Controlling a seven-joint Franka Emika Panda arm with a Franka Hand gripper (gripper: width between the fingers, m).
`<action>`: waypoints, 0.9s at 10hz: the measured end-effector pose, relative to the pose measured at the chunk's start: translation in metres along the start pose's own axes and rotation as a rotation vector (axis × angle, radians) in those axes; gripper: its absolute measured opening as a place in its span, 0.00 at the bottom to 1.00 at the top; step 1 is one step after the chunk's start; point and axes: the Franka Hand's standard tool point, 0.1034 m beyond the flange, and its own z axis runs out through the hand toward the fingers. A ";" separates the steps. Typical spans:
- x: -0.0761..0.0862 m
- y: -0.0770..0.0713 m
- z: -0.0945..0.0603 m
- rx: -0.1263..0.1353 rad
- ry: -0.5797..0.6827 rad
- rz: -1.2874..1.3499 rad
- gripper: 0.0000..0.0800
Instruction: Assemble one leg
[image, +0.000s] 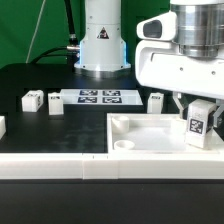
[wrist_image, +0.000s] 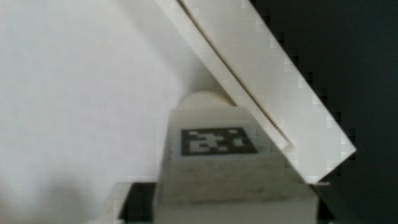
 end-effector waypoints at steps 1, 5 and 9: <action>0.000 0.000 0.000 0.000 0.001 0.116 0.37; -0.004 -0.003 0.000 0.006 -0.011 0.535 0.37; -0.004 -0.003 0.001 0.008 -0.016 0.526 0.64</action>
Offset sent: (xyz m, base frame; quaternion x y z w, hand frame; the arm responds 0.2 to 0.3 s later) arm -0.0004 0.0001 -0.0037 -0.0018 -0.0046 0.2788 0.9603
